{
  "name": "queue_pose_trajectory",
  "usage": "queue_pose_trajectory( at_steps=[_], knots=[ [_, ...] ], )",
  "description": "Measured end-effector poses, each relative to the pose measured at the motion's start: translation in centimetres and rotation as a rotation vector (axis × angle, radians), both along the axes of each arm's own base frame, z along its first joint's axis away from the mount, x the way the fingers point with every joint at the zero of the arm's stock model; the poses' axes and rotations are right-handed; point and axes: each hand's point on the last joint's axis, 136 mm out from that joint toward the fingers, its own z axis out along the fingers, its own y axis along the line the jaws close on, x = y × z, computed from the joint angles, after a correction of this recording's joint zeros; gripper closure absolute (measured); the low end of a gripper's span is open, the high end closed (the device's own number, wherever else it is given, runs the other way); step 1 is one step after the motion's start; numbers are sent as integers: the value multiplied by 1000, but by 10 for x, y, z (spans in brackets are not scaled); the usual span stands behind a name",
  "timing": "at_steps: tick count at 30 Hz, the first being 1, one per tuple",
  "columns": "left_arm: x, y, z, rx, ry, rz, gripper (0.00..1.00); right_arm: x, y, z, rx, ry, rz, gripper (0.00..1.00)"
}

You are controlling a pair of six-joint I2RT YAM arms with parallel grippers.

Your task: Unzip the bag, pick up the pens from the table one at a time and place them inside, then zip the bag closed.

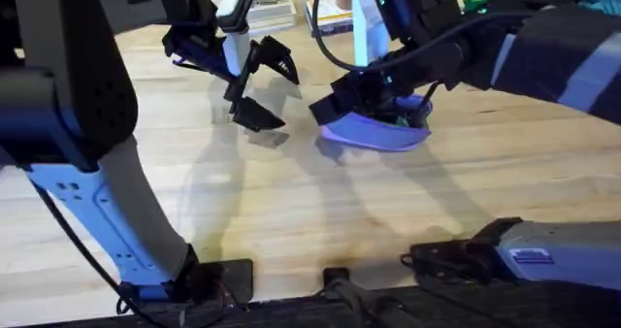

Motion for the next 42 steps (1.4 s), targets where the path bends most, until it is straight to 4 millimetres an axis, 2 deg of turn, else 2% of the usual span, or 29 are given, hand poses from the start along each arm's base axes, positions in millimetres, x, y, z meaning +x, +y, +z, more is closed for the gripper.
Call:
queue_pose_trajectory(
  at_steps=[5,8,10,13,14,29,34,36,37,41,42],
  knots=[
    [0,0,0,0,0,0,7,0,0,0,0,0,0,355],
    [0,0,0,0,0,0,7,0,0,0,0,0,0,419],
    [0,0,0,0,0,0,7,0,0,0,0,-1,0,571],
    [0,0,0,0,0,0,7,1,0,0,2,-1,-4,923],
    [0,0,0,0,0,0,7,1,0,0,0,-3,-4,956],
    [0,0,0,0,0,0,8,4,1,4,8,-24,-1,969],
    [2,-1,0,-7,-13,1,8,4,1,20,29,-68,-1,970],
    [3,-3,4,-32,-9,7,8,4,0,29,39,-93,-3,971],
    [3,-9,12,-86,4,21,8,3,-2,38,43,-117,-7,970],
    [4,-16,22,-149,11,32,8,2,-2,39,41,-121,-7,971],
    [1,-26,26,-173,23,25,8,2,-2,38,40,-121,-7,971]
  ],
)
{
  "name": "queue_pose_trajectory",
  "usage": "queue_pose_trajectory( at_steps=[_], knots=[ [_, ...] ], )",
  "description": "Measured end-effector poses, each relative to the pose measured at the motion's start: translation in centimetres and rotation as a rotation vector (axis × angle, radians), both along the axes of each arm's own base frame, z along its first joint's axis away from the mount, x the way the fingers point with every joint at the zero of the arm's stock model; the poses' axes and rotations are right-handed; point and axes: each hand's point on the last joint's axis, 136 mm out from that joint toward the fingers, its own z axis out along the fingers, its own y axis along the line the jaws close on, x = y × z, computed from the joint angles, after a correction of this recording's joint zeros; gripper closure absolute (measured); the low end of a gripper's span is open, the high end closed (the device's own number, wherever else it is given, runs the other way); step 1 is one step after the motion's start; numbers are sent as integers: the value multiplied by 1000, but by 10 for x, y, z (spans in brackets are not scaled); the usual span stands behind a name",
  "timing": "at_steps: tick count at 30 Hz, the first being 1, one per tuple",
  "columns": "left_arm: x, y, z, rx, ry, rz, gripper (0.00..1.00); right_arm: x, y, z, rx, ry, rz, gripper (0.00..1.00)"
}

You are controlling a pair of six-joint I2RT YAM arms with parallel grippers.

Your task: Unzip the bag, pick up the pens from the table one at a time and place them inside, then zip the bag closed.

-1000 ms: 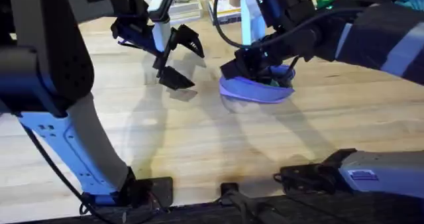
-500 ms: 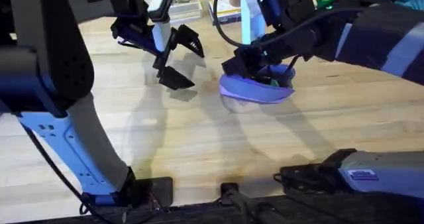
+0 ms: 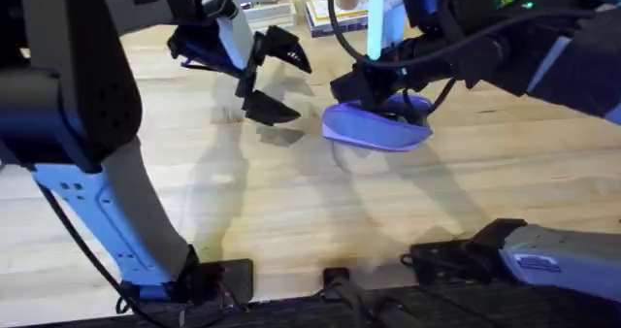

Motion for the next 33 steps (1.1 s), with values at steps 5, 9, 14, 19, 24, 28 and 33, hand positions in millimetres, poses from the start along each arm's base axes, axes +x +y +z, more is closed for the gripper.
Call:
queue_pose_trajectory(
  at_steps=[5,9,14,19,24,28,33],
  knots=[
    [-22,-42,1,-20,14,-102,8,3,-4,-1,-20,-11,-17,971],
    [-27,-58,-13,-12,35,-134,8,4,-5,-1,-24,-14,-21,971],
    [-27,-66,-24,26,72,-126,8,4,-5,-1,-26,-15,-23,971],
    [-27,-75,-28,63,127,-102,6,4,-5,-1,-26,-16,-23,971],
    [-29,-78,-32,108,167,-85,522,4,-5,-1,-28,-16,-24,971],
    [-28,-79,-32,108,179,-78,952,5,-5,-1,-28,-18,-25,971],
    [-28,-79,-32,108,179,-78,959,4,-11,-4,-36,-2,-37,972]
  ],
)
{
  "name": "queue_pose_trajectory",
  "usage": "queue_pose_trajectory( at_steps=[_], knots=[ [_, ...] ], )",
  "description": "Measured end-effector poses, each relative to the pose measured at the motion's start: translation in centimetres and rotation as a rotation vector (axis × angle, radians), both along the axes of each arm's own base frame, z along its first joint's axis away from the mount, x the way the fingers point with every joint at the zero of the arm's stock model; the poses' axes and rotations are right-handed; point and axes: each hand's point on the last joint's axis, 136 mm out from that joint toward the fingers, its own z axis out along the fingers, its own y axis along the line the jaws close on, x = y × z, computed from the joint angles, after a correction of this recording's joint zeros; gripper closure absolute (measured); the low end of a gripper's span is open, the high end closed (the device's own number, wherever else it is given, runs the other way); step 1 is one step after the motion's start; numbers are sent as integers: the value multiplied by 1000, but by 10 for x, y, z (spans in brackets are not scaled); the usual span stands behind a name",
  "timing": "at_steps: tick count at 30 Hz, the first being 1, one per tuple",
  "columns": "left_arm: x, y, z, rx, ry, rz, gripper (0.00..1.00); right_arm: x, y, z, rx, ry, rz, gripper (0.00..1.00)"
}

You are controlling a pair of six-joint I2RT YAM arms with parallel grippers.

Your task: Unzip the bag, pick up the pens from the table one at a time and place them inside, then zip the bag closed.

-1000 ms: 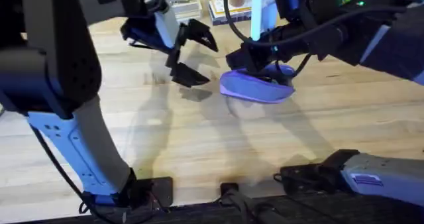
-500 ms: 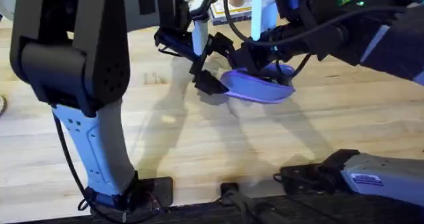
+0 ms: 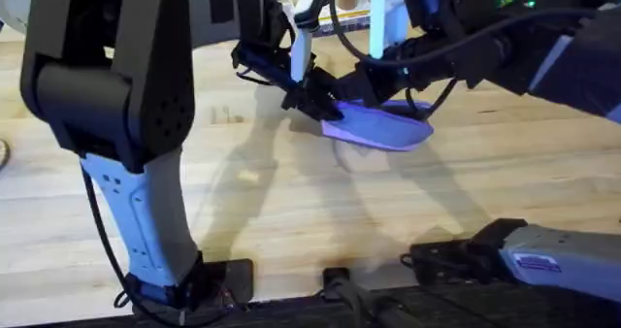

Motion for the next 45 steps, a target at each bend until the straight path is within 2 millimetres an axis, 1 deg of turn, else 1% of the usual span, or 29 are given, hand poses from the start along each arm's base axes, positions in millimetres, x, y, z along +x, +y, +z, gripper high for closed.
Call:
queue_pose_trajectory(
  at_steps=[10,16,26,27,29,30,34,39,42,45],
  knots=[
    [0,-1,0,0,1,0,957,3,-48,-13,-41,87,-111,972],
    [0,-1,0,-2,-3,0,957,-5,-80,-14,-65,132,-158,972],
    [1,-1,0,-3,-6,-2,957,-19,-132,-23,-79,241,-276,972],
    [1,-2,0,-4,-8,-1,957,-26,-161,-27,-78,287,-346,971],
    [1,-1,0,-4,-8,-1,957,-29,-172,-28,-80,302,-373,971],
    [1,-1,0,-4,-8,-1,957,-34,-187,-30,-82,321,-409,971],
    [0,-2,1,-7,-7,-3,957,-35,-202,-30,-71,325,-451,971],
    [-2,-6,1,-12,-6,-12,957,-36,-213,-29,-49,328,-486,971],
    [-4,-8,1,-14,-6,-17,957,-33,-218,-30,-42,321,-502,971],
    [-4,-8,2,-15,-8,-18,957,-28,-222,-37,-39,312,-513,971]
  ],
)
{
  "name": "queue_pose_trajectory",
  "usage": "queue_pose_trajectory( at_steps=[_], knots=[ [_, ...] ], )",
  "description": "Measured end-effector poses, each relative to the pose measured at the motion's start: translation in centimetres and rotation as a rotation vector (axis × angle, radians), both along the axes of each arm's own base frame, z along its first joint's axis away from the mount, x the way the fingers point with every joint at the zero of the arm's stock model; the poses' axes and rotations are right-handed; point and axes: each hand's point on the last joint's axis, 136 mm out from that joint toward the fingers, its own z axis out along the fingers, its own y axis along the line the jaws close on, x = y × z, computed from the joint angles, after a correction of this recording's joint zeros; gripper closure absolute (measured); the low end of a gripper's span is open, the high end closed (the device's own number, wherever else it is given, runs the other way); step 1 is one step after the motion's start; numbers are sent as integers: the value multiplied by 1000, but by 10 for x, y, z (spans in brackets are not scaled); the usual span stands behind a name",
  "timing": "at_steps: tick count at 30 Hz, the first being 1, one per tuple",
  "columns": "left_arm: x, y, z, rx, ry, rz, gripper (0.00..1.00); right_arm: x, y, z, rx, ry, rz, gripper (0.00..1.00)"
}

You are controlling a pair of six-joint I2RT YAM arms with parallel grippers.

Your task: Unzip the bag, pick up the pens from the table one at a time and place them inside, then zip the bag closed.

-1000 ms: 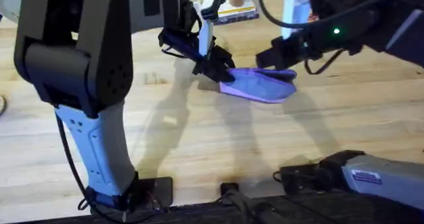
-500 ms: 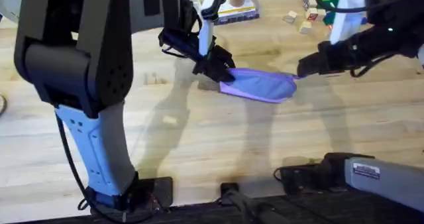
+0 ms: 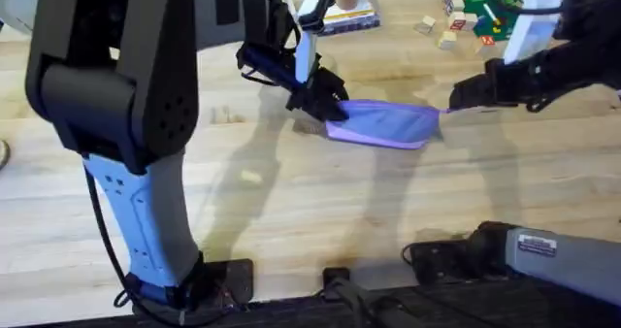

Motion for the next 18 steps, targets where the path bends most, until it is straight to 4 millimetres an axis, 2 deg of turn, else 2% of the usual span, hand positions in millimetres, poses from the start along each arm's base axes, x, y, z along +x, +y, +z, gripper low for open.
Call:
queue_pose_trajectory(
  at_steps=[6,9,18],
  knots=[
    [0,0,0,3,0,0,957,-4,-4,-35,6,53,-15,971],
    [0,0,0,3,0,0,957,-8,-3,-47,15,84,-20,971],
    [0,0,0,3,0,0,957,-7,-5,-44,9,72,-27,971]
  ],
)
